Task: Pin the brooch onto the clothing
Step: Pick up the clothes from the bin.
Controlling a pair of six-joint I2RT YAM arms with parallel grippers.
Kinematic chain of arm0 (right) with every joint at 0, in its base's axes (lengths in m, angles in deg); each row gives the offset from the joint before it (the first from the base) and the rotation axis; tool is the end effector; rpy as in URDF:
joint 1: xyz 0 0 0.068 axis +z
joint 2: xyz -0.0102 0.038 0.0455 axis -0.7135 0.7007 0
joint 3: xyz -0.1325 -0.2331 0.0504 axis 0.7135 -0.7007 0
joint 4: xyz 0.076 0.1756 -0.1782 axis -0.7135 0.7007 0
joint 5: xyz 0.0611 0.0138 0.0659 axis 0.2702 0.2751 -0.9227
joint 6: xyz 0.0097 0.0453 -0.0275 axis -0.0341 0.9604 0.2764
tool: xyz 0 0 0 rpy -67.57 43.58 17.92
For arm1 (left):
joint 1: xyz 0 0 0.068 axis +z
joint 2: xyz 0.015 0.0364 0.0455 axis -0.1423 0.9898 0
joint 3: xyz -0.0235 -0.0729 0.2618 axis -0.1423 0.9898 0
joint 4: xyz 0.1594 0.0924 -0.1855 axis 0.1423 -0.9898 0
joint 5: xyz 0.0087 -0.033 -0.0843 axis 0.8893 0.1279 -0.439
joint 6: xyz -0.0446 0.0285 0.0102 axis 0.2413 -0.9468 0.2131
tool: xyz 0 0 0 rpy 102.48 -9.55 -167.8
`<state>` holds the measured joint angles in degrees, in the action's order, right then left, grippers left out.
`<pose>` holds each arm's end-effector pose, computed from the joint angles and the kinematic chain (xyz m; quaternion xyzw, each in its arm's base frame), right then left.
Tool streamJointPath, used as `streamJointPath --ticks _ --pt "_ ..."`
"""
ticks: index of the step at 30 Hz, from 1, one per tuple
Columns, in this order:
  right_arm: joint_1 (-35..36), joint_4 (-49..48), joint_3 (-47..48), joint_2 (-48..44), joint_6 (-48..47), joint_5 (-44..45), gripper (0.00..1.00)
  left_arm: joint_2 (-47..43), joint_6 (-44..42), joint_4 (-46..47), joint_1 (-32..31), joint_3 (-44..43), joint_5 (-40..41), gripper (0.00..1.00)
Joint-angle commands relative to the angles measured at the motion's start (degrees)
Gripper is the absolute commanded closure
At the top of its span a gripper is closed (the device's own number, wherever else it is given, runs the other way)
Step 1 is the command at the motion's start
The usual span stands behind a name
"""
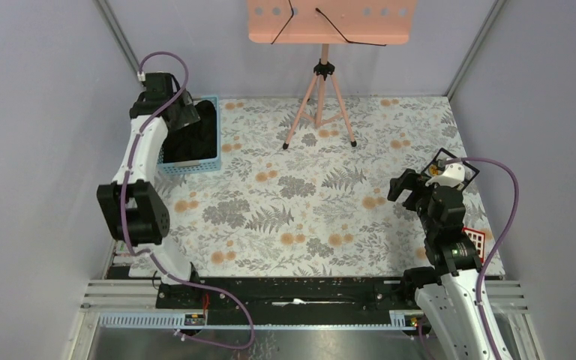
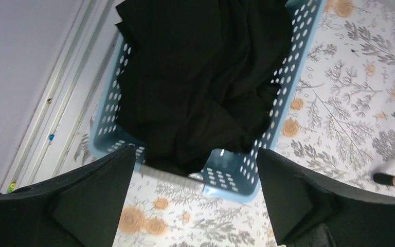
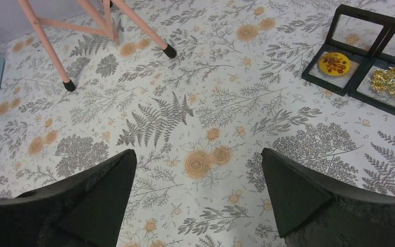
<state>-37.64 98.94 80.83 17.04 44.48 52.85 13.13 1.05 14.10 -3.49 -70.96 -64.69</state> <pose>0.1318 0.0129 0.2956 0.1059 0.7717 0.0748 0.6227 0.3711 0.0376 0.3463 -0.2186 0.8906 0.0475 0.3960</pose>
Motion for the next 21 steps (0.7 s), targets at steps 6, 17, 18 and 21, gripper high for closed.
streamJointPath --ticks 6,17,18,21 --pt "0.2 -0.7 2.4 0.3 -0.4 -1.6 0.00 13.2 3.4 -0.7 0.2 -7.6 4.3 0.01" --pt "0.1 -0.1 3.2 1.9 -0.3 -2.4 0.00 22.3 1.7 0.1 -0.6 -6.9 3.2 0.01" --pt "0.2 -0.1 3.3 1.7 -0.4 -2.6 0.00 23.0 1.0 0.3 -1.3 -6.9 4.8 0.01" --pt "0.1 0.0 3.2 1.0 -0.3 -2.8 0.00 24.5 0.4 0.8 -2.1 -7.5 6.4 0.01"
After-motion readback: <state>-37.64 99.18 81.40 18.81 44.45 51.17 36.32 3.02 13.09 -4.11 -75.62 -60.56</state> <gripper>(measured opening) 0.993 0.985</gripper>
